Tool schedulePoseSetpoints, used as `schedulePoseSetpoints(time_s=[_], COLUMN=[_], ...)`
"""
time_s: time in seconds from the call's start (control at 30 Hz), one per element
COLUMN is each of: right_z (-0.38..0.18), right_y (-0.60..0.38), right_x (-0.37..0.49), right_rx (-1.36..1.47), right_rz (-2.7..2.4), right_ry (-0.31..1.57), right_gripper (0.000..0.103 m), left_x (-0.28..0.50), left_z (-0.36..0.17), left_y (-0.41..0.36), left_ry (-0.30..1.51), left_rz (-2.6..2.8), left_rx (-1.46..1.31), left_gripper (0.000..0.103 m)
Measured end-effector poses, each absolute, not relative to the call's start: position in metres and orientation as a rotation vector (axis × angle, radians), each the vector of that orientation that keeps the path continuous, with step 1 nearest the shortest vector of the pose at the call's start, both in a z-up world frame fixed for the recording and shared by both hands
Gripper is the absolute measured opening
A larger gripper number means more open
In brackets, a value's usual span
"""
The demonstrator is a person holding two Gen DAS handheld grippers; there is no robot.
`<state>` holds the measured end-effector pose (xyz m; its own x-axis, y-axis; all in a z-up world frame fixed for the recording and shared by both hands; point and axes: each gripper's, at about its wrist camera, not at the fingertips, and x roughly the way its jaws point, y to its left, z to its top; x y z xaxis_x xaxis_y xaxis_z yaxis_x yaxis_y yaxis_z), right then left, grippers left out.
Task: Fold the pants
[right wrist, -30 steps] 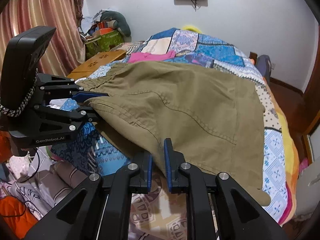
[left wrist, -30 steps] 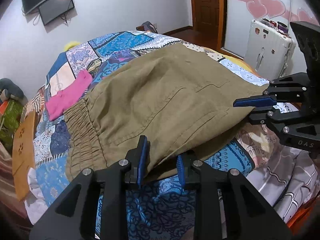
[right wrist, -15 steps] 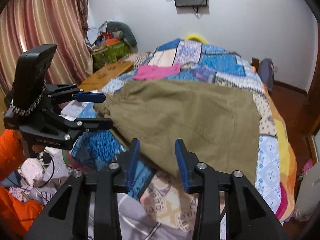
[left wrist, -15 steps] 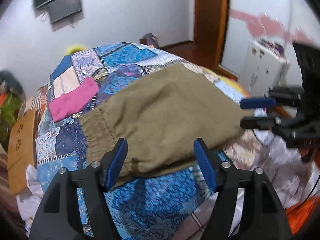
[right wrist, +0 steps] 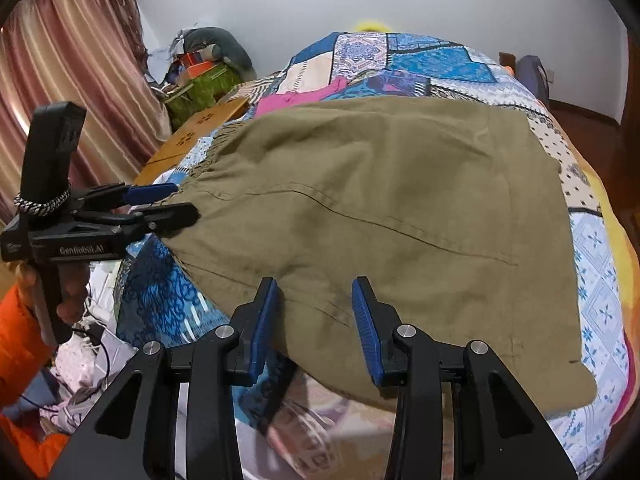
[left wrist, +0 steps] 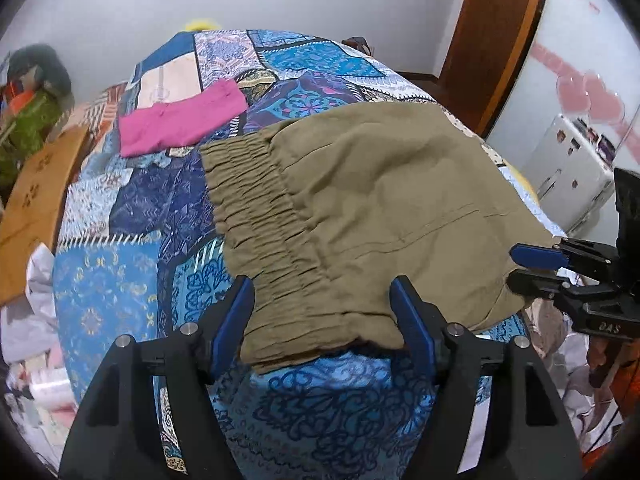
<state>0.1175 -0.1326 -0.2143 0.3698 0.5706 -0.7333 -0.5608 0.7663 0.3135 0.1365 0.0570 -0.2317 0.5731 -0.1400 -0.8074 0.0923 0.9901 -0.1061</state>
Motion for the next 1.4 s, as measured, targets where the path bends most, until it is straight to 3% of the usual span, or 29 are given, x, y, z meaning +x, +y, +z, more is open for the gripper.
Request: schedulePoseSetpoints(time_s=[0.27, 0.33, 0.4, 0.73, 0.9, 1.03, 1.4], right_z=[-0.227, -0.233, -0.234, -0.237, -0.225, -0.209, -0.168], right_y=[-0.19, -0.205, -0.213, -0.235, -0.235, -0.237, -0.232], right_x=[0.118, 0.118, 0.115, 0.108, 0.108, 0.116, 0.168], right_rx=[0.023, 0.087, 0.084, 0.051, 0.036, 0.025, -0.021], right_rz=[0.562, 0.569, 0.545, 0.426, 0.423, 0.411, 0.395], right_ry=[0.985, 1.008, 1.011, 1.016, 1.017, 0.969, 0.825], right_gripper=[0.036, 0.022, 0.018, 0.019, 0.023, 0.037, 0.047], left_x=[0.133, 0.132, 0.131, 0.13, 0.124, 0.128, 0.19], left_z=[-0.232, -0.232, -0.232, -0.239, -0.217, -0.195, -0.173], left_y=[0.055, 0.055, 0.056, 0.067, 0.061, 0.069, 0.106], left_ry=[0.94, 0.941, 0.943, 0.964, 0.932, 0.885, 0.84], left_rz=[-0.112, -0.109, -0.108, -0.109, -0.091, -0.055, 0.045], left_rx=[-0.035, -0.034, -0.038, -0.119, -0.036, -0.004, -0.078], left_gripper=[0.072, 0.073, 0.073, 0.078, 0.077, 0.077, 0.077])
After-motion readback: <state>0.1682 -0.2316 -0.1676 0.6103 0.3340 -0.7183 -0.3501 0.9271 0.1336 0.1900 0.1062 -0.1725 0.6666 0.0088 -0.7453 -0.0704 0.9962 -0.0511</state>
